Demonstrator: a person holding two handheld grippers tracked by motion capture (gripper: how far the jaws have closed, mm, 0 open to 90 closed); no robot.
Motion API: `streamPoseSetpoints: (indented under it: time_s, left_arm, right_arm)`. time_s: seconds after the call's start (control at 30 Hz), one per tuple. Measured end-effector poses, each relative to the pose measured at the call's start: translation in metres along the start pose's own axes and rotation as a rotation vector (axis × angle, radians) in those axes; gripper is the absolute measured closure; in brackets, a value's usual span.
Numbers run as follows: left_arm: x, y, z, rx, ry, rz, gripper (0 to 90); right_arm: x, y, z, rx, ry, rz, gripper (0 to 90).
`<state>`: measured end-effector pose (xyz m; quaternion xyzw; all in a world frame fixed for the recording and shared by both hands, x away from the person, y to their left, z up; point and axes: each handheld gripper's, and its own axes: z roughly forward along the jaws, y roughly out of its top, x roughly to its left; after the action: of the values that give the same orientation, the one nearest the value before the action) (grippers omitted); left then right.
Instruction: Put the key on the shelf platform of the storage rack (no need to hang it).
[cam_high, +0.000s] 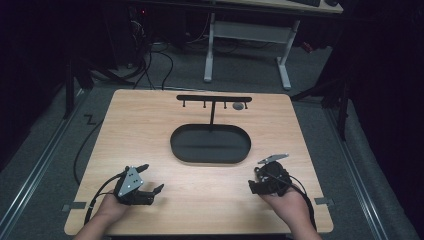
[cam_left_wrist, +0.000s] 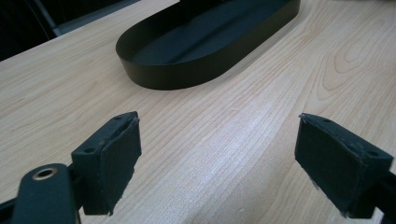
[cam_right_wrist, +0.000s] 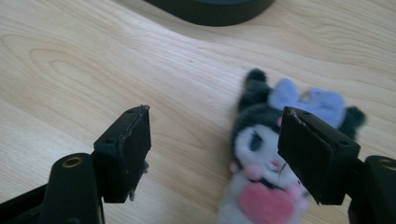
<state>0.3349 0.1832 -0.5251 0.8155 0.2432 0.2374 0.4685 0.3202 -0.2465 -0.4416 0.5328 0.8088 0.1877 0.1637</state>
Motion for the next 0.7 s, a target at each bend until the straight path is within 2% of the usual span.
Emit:
streamPoseSetpoints:
  time_s: [0.07,0.27,0.47,0.7]
  left_arm:
    - [0.0,0.0,0.0,0.002,0.0,0.001,15.4]
    - [0.0,0.0,0.0,0.003,0.0,0.001,15.4]
    - [0.0,0.0,0.001,0.001,0.0,-0.001,15.4]
    - [0.0,0.0,0.001,0.002,0.0,-0.001,15.4]
  right_arm:
    - [-0.008,-0.003,-0.005,-0.007,-0.014,0.019,25.8]
    - [-0.021,-0.014,-0.012,-0.004,-0.039,0.047,24.8]
    - [-0.03,-0.027,-0.013,-0.003,-0.038,0.089,22.9]
    - [-0.03,-0.04,-0.01,-0.004,-0.025,0.133,18.2]
